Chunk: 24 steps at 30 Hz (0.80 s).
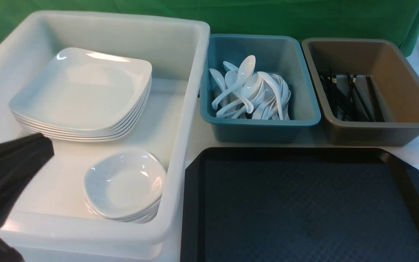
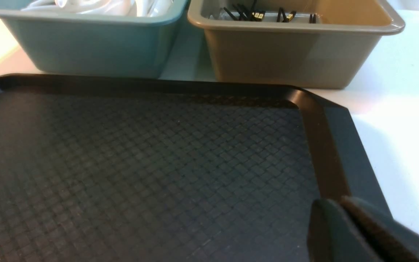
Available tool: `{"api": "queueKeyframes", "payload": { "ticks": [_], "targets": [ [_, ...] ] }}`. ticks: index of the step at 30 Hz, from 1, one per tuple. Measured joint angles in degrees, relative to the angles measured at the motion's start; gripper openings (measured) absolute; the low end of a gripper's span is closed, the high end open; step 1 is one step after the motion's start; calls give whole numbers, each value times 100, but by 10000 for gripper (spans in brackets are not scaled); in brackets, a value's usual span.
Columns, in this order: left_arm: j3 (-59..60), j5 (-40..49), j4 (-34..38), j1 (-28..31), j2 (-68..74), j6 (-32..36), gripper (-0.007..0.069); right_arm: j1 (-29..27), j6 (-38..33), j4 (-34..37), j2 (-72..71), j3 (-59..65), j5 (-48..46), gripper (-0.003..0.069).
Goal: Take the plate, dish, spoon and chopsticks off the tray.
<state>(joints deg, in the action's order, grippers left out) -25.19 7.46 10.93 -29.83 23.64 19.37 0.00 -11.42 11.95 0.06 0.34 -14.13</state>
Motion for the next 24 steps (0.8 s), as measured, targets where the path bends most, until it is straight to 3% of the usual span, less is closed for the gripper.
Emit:
{"api": "queueKeyframes", "payload": {
  "ticks": [2, 8, 11, 17, 20, 24],
  "targets": [
    [93, -253, -160, 290, -116, -117, 5, 0, 0, 0, 0, 0, 0, 78],
    [1051, -495, -322, 2229, -1225, -814, 5, 0, 0, 0, 0, 0, 0, 96],
    [1625, -421, -352, 2821, -1842, -939, 5, 0, 0, 0, 0, 0, 0, 108],
    [2509, -11, -374, 3148, -2349, -1476, 5, 0, 0, 0, 0, 0, 1, 123],
    [2561, 573, -465, 3154, -2367, -1695, 5, 0, 0, 0, 0, 0, 8, 131],
    [2561, 574, -550, 3154, -2367, -1738, 5, 0, 0, 0, 0, 0, 8, 139]
  ]
}}
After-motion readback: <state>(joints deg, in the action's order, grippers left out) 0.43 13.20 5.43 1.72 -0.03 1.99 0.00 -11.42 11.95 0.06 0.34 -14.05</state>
